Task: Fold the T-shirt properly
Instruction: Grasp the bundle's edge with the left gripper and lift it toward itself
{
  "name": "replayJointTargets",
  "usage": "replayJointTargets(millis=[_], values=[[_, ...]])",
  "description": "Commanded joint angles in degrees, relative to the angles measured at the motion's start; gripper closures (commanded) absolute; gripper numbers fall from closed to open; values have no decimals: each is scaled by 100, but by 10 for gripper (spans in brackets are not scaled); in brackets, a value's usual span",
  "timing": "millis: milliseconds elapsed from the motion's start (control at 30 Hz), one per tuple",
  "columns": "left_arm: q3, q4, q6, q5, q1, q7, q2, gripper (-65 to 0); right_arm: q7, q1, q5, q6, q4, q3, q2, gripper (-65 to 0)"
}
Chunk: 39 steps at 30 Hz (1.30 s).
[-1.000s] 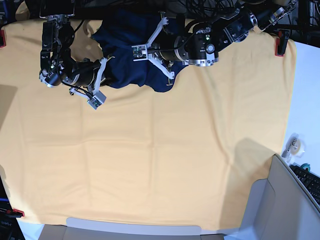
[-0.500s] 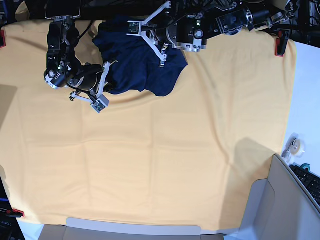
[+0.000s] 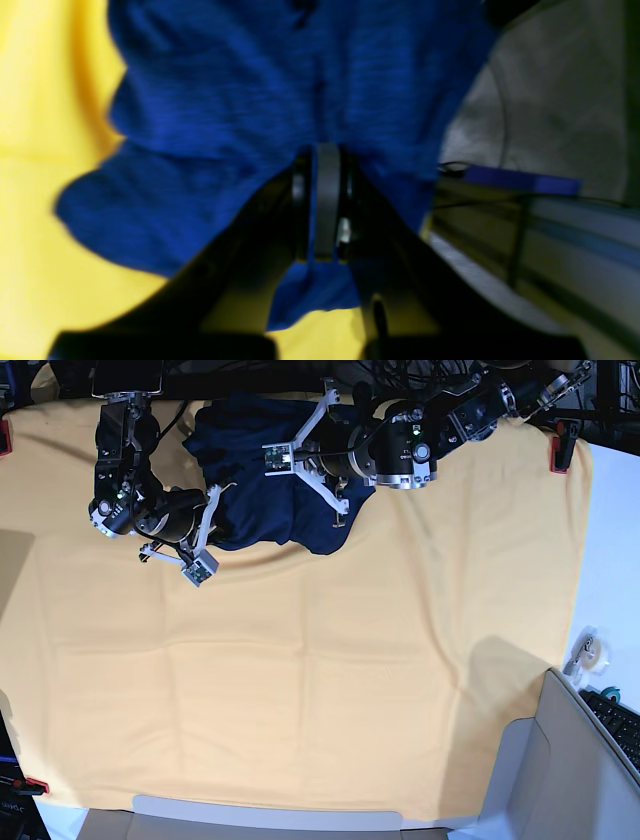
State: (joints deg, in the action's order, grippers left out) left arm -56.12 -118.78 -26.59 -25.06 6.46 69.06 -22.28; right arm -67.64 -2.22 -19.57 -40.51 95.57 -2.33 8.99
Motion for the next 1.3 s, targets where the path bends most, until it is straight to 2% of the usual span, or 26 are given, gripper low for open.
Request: replayJointTargets(millis=[0,133,567,933,1100,1267], values=[[51,-117,-9,-48,62,-220,26,0,-406,-55,441,51,-84,0,19,0],[34,-109,-9,-39,35,-545,167,0,-406,-55,441,51,-84,-9,10,0],[-19,146,-27,-13,115,-765,984,0,-406,-55,467,51,-84,-9,-139,0],[-626,1175,-27,-13,370,-1468,1028,0,-406,-55,467,51,-84,-9,-148,0],[-995,1175,-27,-48,343,-1319,1011,0,-406,-55,467,51,-84,-9,-139,0],[-1434,990,-44,-57,378,-44,1187,-1,-406,-29,476,51,-84,-9,-130,0]])
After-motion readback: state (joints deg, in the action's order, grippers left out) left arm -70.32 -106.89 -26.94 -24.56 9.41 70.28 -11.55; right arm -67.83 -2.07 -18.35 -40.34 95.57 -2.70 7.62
